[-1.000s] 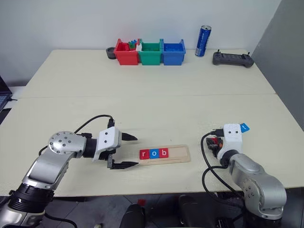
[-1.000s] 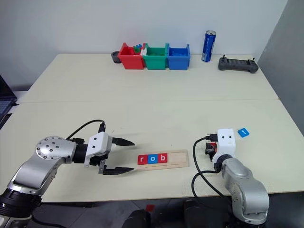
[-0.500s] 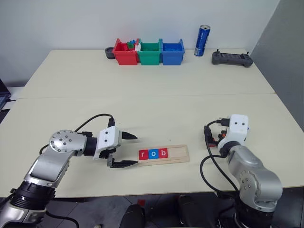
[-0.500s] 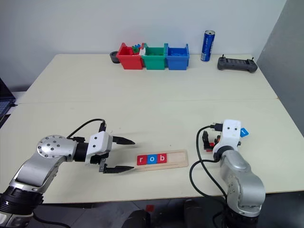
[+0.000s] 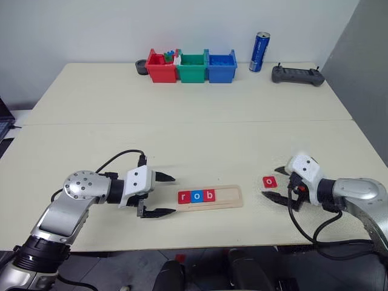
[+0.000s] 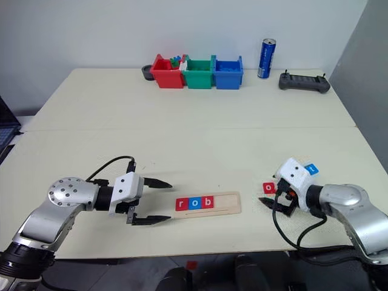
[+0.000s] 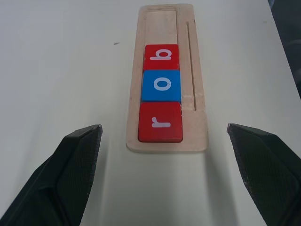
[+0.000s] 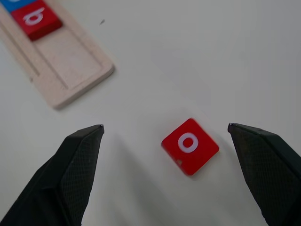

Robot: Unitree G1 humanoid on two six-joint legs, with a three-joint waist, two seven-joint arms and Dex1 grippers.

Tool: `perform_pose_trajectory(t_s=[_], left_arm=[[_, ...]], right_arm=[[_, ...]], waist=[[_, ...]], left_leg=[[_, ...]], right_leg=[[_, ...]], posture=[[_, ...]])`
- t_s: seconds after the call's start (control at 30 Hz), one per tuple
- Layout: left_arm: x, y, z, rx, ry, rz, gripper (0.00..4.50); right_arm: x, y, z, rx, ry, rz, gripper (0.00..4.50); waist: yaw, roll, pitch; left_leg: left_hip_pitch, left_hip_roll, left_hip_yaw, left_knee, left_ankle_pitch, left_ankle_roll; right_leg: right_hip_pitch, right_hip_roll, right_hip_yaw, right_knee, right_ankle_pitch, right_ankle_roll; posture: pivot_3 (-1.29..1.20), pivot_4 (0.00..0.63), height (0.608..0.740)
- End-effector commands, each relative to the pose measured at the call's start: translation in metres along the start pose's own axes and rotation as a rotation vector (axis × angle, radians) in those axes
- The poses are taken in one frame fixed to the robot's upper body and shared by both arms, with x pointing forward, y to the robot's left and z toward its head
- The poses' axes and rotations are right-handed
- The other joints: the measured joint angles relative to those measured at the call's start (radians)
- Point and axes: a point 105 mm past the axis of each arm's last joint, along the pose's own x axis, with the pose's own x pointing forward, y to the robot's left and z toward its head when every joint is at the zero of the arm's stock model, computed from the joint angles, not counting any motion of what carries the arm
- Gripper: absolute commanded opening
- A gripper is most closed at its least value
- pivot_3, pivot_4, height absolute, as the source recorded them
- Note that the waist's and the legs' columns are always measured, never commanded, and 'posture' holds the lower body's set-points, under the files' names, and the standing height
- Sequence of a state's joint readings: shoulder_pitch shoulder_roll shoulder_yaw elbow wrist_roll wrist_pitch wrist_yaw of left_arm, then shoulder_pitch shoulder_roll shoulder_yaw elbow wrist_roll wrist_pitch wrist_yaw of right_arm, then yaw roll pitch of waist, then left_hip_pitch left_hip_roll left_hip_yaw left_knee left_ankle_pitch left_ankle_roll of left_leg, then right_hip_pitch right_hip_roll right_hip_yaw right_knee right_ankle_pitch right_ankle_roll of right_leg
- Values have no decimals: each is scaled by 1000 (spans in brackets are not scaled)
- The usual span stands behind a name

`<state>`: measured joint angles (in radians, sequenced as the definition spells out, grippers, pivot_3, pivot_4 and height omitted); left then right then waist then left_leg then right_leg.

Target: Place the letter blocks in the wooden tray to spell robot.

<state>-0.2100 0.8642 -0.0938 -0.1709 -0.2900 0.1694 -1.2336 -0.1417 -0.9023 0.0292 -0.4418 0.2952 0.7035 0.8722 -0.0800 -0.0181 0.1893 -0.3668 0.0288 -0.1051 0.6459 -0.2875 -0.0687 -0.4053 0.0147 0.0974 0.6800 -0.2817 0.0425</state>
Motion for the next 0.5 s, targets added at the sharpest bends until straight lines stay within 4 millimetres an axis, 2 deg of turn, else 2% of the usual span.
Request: perform_pose_trajectory(t_s=[0.03,0.37,0.47,0.5], left_arm=[[0,2,17,49,-24,3,4500],[-2,4,24,41,-19,8,4500],[-3,3,23,38,-17,9,4500],[-3,3,23,38,-17,9,4500]], right_arm=[[3,-9,2,-93,-19,30,4483],[16,-24,-7,-132,10,136,4483],[20,-27,-7,-138,11,152,3906],[21,-28,-6,-136,7,154,3558]], waist=[[-2,0,0],[0,0,0],[0,0,0],[0,0,0]], left_leg=[[0,0,0,0,0,0],[0,0,-1,0,0,0],[0,0,-1,0,0,0],[0,0,-1,0,0,0]], right_leg=[[0,0,0,0,0,0],[0,0,0,1,3,-5],[0,0,0,1,3,-5],[0,0,0,1,3,-5]], posture=[[0,150,740],[0,150,740],[0,150,740],[0,150,740]])
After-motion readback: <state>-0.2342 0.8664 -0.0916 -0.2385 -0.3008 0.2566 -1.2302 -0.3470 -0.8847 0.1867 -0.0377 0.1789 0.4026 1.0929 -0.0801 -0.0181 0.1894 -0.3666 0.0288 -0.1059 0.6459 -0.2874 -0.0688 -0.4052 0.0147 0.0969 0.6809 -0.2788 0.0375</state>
